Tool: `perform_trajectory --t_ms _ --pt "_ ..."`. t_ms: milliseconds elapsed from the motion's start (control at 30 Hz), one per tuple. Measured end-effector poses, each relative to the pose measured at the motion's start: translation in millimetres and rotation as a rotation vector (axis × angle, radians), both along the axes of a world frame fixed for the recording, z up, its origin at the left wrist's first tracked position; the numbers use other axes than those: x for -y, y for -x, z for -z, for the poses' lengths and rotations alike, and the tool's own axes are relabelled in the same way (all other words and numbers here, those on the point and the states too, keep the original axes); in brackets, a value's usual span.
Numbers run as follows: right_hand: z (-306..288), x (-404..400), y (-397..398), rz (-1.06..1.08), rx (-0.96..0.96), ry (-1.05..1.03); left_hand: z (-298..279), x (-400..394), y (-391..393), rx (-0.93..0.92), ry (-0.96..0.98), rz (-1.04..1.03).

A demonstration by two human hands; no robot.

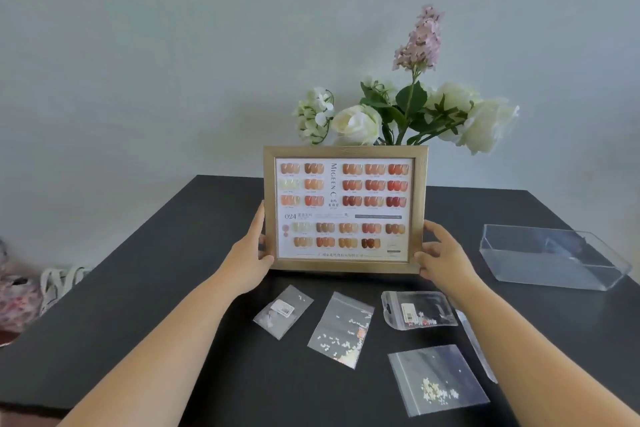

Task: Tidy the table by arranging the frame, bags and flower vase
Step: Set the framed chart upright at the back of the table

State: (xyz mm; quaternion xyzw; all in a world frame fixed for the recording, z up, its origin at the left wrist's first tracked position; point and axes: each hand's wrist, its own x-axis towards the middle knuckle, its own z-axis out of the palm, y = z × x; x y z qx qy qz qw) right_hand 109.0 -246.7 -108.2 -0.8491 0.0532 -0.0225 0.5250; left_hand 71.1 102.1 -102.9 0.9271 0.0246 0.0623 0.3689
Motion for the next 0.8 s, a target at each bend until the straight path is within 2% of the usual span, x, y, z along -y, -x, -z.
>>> perform_trajectory --t_ms 367,600,800 --pt "-2.4 -140.9 -35.6 -0.233 0.023 -0.046 -4.3 -134.7 16.0 0.024 0.190 -0.207" --pt "-2.0 -201.1 -70.3 -0.269 0.021 -0.032 -4.0 -180.6 -4.5 0.012 0.319 -0.333" --pt "-6.6 -228.6 -103.7 -0.284 0.003 -0.066 -6.8 -199.1 -38.1 0.062 0.408 -0.337"
